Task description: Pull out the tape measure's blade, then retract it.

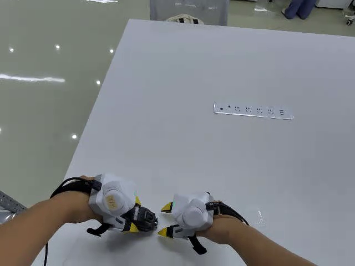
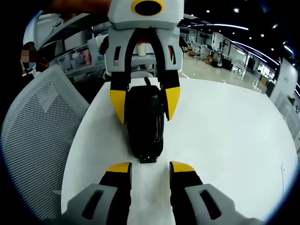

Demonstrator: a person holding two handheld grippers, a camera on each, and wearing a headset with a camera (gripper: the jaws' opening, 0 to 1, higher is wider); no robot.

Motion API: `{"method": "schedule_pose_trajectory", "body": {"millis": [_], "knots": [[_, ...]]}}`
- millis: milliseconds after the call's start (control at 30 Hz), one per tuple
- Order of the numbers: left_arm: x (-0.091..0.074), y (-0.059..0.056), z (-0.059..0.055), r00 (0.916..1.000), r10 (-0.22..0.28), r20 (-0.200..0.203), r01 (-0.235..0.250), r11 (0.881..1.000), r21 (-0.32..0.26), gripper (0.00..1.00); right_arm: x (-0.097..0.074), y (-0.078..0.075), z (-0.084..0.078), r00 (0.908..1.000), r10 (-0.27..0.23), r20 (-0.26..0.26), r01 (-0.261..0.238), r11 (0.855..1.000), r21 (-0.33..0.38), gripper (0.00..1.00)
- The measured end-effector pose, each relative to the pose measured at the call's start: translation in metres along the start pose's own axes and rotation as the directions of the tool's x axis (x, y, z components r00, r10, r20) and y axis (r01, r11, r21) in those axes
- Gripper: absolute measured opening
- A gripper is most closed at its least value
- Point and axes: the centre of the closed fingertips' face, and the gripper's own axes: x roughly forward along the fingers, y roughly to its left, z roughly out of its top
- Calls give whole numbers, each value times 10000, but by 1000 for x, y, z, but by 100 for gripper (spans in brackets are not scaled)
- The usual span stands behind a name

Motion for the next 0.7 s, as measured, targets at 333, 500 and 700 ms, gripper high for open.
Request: {"method": "schedule_pose_trajectory", "body": {"millis": [333, 500, 700], "knots": [[1, 0, 0, 9999, -165, -47, 165, 9999, 47, 33, 10, 2, 1, 9999, 122, -62, -124, 9997, -187, 23], [1, 0, -1, 9997, -225, -132, 226, 9997, 94, 33, 12, 1, -1, 9998, 131, -120, -135, 9995, -275, 18], [2, 0, -1, 9991, -338, -262, 343, 9992, 190, 33, 14, 3, 2, 9994, 303, -147, -309, 9986, -420, 16]]}}
